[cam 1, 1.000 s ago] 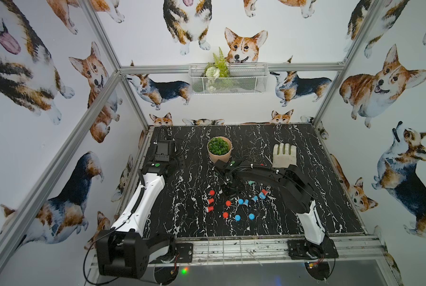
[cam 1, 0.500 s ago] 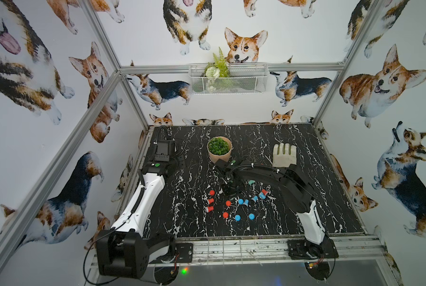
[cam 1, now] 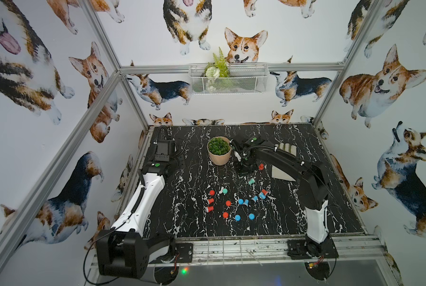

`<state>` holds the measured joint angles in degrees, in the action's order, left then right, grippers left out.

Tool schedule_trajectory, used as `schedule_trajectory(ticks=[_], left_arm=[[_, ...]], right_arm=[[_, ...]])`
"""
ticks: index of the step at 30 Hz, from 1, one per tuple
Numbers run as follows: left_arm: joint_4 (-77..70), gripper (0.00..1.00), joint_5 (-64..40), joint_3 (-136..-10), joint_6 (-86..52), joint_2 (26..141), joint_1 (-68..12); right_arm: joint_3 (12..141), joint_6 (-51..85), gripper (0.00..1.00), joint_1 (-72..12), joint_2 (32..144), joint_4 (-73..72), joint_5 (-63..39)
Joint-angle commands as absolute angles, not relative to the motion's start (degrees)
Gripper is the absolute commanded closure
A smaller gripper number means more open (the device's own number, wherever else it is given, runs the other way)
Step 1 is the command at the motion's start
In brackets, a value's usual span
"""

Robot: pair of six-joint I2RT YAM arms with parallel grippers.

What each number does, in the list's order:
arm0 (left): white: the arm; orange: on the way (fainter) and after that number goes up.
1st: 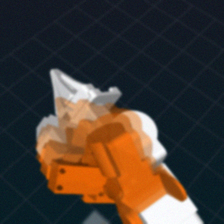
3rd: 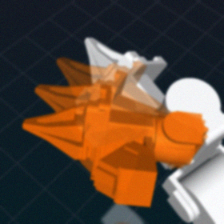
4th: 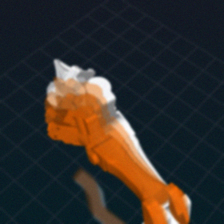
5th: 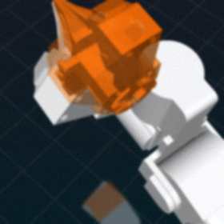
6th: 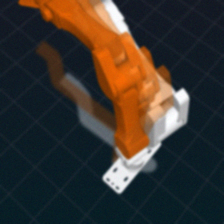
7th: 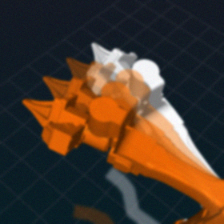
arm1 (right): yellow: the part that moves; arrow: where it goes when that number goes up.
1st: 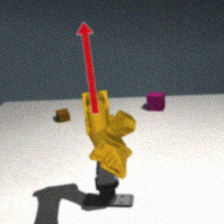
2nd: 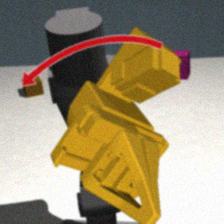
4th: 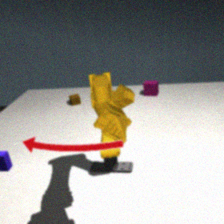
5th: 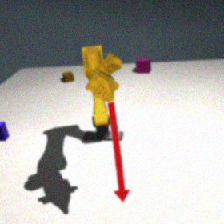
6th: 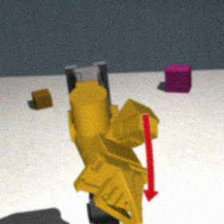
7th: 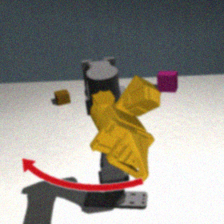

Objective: Close the stamp cap
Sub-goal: Place the stamp at the center of the board.

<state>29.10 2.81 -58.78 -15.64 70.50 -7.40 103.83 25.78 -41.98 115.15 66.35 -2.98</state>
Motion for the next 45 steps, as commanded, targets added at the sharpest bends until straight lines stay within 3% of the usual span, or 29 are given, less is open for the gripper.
schedule_trajectory(ticks=[1,11,19,27,37,45], left_arm=[[28.56,0.45,2.46,-59.06,-15.68,70.49,-7.28],[28.56,0.45,2.71,-59.06,-15.6,70.4,-7.28],[28.65,0.44,2.68,-58.97,-15.64,70.14,-7.27],[28.56,0.44,2.61,-59.05,-15.6,70.22,-7.28],[28.56,0.44,2.55,-58.99,-15.64,70.0,-7.29],[28.61,0.44,2.57,-58.97,-15.63,69.81,-7.29]], right_arm=[[106.03,21.71,1.0,-37.73,116.93,68.99,-1.0],[118.58,17.68,1.0,-31.25,129.22,71.35,1.31],[119.5,16.93,0.96,-30.41,133.4,70.76,2.22],[116.68,17.04,0.87,-30.32,134.78,68.34,1.59],[115.4,17.45,0.7,-30.32,134.19,67.55,1.64],[116.18,17.57,0.65,-30.32,133.11,68.11,1.77]])
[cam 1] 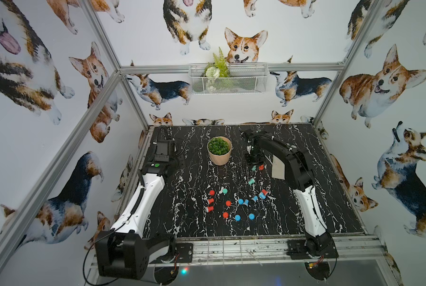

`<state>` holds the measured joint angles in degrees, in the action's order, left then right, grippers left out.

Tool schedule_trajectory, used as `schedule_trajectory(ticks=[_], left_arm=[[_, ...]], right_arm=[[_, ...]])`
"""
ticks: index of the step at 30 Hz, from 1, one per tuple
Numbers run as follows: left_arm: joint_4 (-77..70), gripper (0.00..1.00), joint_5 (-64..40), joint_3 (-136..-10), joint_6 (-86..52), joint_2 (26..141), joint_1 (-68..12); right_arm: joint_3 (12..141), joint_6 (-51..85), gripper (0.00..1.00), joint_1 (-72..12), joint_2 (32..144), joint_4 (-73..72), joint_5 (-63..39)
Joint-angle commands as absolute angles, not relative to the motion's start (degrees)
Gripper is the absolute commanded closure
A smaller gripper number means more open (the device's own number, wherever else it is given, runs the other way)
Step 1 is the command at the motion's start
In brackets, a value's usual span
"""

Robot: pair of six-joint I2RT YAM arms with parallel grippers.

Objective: Close the stamp cap
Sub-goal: Place the stamp at the center of the board, then pick up the stamp from the center of the board.

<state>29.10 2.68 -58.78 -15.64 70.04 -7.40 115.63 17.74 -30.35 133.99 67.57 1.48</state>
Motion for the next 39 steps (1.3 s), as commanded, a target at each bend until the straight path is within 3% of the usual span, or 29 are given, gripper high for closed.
schedule_trajectory(ticks=[1,15,22,27,32,39], left_arm=[[28.56,0.44,2.57,-58.97,-15.64,69.87,-7.29],[28.56,0.44,2.68,-58.89,-15.62,69.69,-7.22],[28.56,0.44,2.63,-58.97,-15.64,69.7,-7.29],[28.48,0.44,2.55,-58.97,-15.64,69.7,-7.22],[28.4,0.44,2.48,-58.97,-15.65,69.61,-7.26],[28.41,0.44,2.22,-58.97,-15.77,69.41,-7.29]], right_arm=[[116.32,17.49,0.65,-30.32,132.98,68.27,1.87],[117.43,17.62,0.64,-30.32,127.92,71.26,3.56],[109.13,15.46,0.65,-32.94,119.7,70.05,1.36],[99.71,-0.26,0.67,-37.45,113.58,65.4,-3.69],[87.46,-19.49,0.69,-39.47,105.74,59.15,-15.61],[77.82,-49.64,0.7,-42.54,98.83,57.72,-19.53]])
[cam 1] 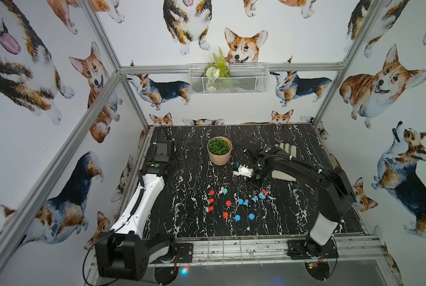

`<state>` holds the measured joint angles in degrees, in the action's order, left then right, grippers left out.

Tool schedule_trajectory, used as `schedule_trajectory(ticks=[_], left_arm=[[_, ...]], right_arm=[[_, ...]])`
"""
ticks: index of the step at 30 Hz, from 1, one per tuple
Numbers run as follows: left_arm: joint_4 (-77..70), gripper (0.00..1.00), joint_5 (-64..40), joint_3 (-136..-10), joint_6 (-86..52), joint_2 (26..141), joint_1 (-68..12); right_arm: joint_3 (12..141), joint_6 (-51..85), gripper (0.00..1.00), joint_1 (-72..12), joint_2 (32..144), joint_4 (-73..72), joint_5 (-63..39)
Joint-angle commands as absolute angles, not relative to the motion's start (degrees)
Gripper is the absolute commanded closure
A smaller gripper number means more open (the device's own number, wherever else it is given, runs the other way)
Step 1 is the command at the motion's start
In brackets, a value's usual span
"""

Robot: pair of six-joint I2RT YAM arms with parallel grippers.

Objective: Close the stamp cap
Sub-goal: Pick up the stamp from the center of the board.

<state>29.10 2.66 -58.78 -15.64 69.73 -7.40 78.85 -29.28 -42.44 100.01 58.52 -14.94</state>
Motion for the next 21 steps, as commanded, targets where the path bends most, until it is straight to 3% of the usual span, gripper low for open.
schedule_trajectory(ticks=[1,6,12,21], left_arm=[[28.42,0.44,2.23,-58.97,-15.74,69.3,-7.27],[28.48,0.44,2.46,-58.75,-15.73,68.97,-7.28],[28.48,0.44,2.42,-58.8,-15.68,68.95,-7.28],[28.55,0.44,2.63,-58.8,-15.7,68.77,-7.29]], right_arm=[[78.17,-53.26,0.7,-42.62,98.98,59.45,-20.45],[78.13,-63.74,0.71,-44.05,99.74,62.39,-19.29],[72.45,-70.85,0.7,-46.32,99.03,52.24,-10.54],[70.17,-76.87,0.69,-47.24,100.46,46.06,-12.15]])
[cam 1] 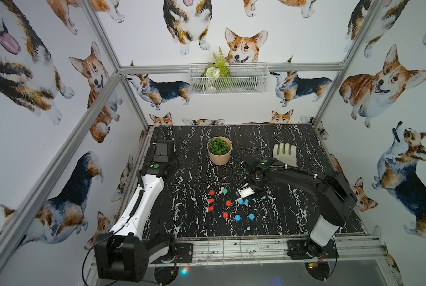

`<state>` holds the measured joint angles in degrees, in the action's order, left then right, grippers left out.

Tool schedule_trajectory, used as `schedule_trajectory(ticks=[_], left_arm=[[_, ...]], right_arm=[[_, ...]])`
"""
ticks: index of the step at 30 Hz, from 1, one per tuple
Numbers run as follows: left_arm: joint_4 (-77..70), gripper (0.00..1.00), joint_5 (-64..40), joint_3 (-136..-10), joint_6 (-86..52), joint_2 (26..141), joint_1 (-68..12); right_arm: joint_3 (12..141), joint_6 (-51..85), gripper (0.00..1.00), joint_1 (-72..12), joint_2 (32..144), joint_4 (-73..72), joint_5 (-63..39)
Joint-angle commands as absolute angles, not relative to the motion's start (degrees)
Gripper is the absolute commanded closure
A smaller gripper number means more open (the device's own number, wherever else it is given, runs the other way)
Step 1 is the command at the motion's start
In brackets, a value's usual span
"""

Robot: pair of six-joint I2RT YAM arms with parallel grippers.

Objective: Close the stamp cap
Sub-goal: Pick up the stamp from the center of the board.

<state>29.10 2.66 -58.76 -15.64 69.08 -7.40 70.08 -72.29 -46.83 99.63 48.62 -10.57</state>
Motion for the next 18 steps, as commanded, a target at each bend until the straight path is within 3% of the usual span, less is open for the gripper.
schedule_trajectory(ticks=[1,18], left_arm=[[28.56,0.44,2.62,-58.79,-15.72,68.82,-7.29],[28.5,0.44,2.45,-58.8,-15.61,69.08,-7.28]], right_arm=[[70.12,-77.05,0.68,-47.41,100.77,45.82,-12.45],[66.14,-77.26,0.65,-48.66,102.88,42.99,-13.45]])
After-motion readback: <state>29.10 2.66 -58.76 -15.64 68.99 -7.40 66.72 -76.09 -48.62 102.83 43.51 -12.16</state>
